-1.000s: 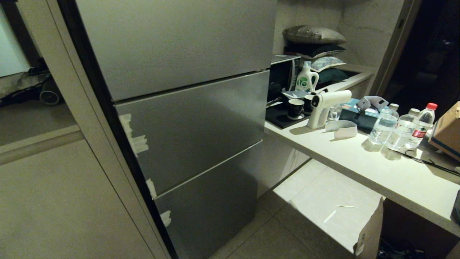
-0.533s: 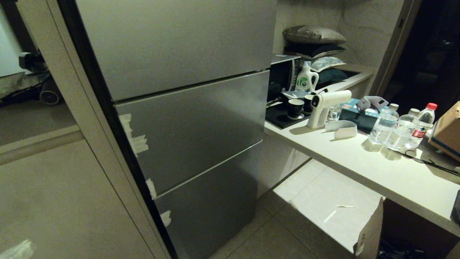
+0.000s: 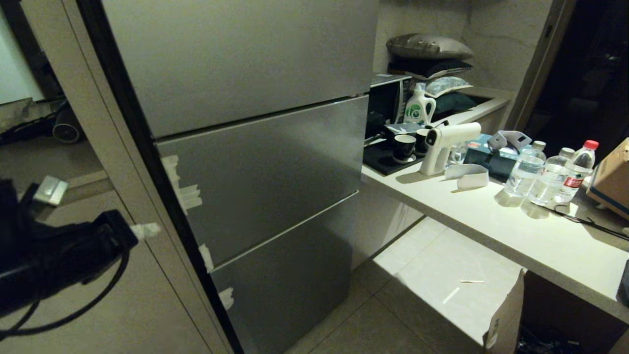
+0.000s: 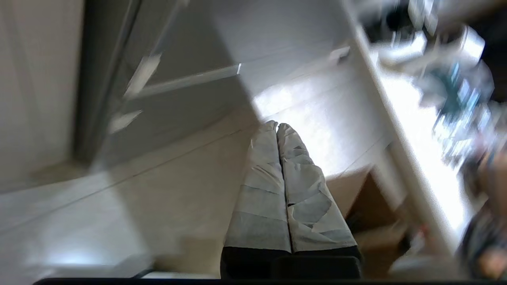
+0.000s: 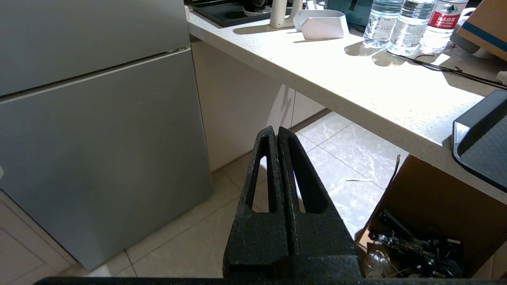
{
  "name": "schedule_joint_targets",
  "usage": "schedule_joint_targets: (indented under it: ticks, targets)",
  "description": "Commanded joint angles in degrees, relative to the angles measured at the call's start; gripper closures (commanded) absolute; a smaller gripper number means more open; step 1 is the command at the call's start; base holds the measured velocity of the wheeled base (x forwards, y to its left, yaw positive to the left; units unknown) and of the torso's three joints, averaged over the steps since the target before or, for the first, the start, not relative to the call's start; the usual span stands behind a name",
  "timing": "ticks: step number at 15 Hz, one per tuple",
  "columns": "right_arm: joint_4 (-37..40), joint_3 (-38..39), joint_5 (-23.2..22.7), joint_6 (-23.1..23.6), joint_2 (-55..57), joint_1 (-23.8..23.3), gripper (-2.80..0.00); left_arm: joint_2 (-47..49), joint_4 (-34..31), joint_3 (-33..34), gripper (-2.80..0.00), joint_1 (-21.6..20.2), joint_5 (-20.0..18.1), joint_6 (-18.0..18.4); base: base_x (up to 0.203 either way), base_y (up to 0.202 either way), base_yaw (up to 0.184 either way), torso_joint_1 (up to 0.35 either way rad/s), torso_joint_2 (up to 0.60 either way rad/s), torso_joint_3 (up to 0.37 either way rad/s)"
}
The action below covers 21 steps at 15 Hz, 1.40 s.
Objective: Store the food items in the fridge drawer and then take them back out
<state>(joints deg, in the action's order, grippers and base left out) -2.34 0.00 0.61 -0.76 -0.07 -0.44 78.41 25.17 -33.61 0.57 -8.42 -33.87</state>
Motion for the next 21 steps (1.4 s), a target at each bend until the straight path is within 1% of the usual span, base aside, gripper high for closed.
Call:
schedule_joint_targets:
  ticks: [1,2,5,6,7,8,10,12,14,16,18,20,21]
  targets:
    - [-0.03,0.62,0.09,0.14,-0.01,0.0,0.0,13.48,7.39,-5.44,0.0,-2.71,-0.14,-4.85,0.0,0.0,0.0,0.0,0.0,0.0]
    - [0.03,0.62,0.09,0.21,-0.01,0.0,0.0,14.46,7.99,-6.75,0.0,-4.53,-0.2,-6.53,0.0,0.0,0.0,0.0,0.0,0.0]
    - [0.06,0.62,0.09,0.23,-0.01,0.0,0.0,16.86,8.02,-8.0,0.0,-8.66,-0.35,-7.39,0.0,0.0,0.0,0.0,0.0,0.0]
    - [0.06,0.62,0.09,0.14,-0.01,0.0,0.0,18.03,8.13,-8.67,0.0,-9.27,-0.43,-7.98,0.0,0.0,0.0,0.0,0.0,0.0]
    - [0.06,0.62,0.09,0.14,-0.01,0.0,0.0,19.26,8.41,-9.59,0.0,-9.62,-0.49,-9.59,0.0,0.0,0.0,0.0,0.0,0.0]
    - [0.01,0.62,0.09,0.14,-0.01,0.0,0.0,20.36,8.59,-10.54,0.0,-9.69,-0.85,-11.54,0.0,0.0,0.0,0.0,0.0,0.0]
    - [0.06,0.62,0.09,0.14,-0.01,0.0,0.0,21.89,9.39,-12.29,0.0,-9.62,-2.86,-14.96,0.0,0.0,0.0,0.0,0.0,0.0]
    - [0.06,0.62,0.09,0.16,-0.01,0.0,0.0,23.51,11.52,-13.61,0.0,-9.47,-4.08,-19.31,0.0,0.0,0.0,0.0,0.0,0.0]
    - [0.06,0.62,0.09,0.14,-0.01,0.0,0.0,24.85,13.68,-14.14,0.0,-9.2,-4.23,-21.72,0.0,0.0,0.0,0.0,0.0,0.0]
    - [0.06,0.62,0.09,0.14,-0.01,0.0,0.0,26.19,16.19,-14.97,0.0,-8.92,-4.23,-23.87,0.0,0.0,0.0,0.0,0.0,0.0]
    - [0.06,0.62,0.09,0.14,-0.01,0.0,0.0,26.93,18.45,-14.93,0.0,-8.12,-4.23,-24.21,0.0,0.0,0.0,0.0,0.0,0.0]
    - [0.06,0.62,0.09,0.14,-0.01,0.0,0.0,26.97,19.04,-14.9,0.0,-6.81,-4.23,-24.76,0.0,0.0,0.0,0.0,0.0,0.0]
    - [0.06,0.62,0.09,-0.03,-0.01,0.0,0.0,26.89,19.07,-14.84,0.0,-6.13,-4.23,-25.58,0.0,0.0,0.0,0.0,0.0,0.0]
